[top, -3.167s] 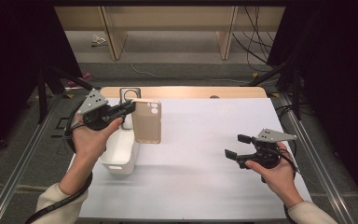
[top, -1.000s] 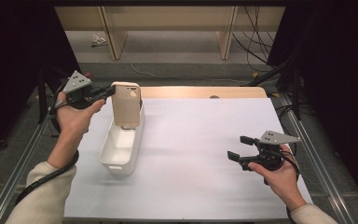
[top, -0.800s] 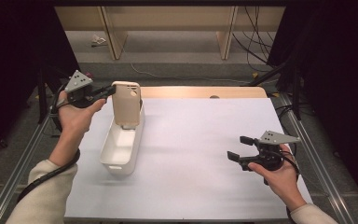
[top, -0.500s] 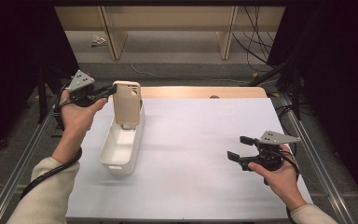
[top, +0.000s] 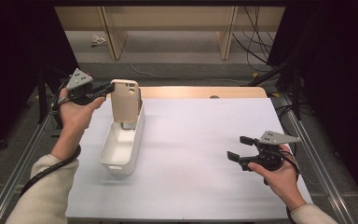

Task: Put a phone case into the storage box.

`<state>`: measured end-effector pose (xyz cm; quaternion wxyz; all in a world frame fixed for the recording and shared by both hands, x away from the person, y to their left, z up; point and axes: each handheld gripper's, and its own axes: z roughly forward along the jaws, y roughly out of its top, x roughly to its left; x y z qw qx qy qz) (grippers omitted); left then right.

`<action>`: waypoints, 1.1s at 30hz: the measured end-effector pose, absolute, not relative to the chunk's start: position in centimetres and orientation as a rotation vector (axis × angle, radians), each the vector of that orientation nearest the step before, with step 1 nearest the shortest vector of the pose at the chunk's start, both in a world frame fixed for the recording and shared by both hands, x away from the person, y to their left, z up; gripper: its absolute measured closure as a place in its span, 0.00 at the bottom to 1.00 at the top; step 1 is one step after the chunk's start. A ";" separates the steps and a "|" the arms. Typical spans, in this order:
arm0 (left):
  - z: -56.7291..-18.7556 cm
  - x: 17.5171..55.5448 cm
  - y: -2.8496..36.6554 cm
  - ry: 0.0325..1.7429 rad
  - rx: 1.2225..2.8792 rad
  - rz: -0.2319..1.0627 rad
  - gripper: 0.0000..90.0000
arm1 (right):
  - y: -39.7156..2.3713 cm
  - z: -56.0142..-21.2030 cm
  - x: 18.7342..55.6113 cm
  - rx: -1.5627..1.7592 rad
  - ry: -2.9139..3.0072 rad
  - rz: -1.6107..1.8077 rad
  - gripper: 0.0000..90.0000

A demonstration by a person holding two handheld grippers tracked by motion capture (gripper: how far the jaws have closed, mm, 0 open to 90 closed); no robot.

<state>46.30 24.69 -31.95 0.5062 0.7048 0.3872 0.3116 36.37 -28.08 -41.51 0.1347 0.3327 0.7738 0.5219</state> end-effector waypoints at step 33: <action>-35.5 48.3 24.8 0.952 1.740 0.752 0.92 | -28.1 -41.6 36.4 0.966 2.246 1.514 0.18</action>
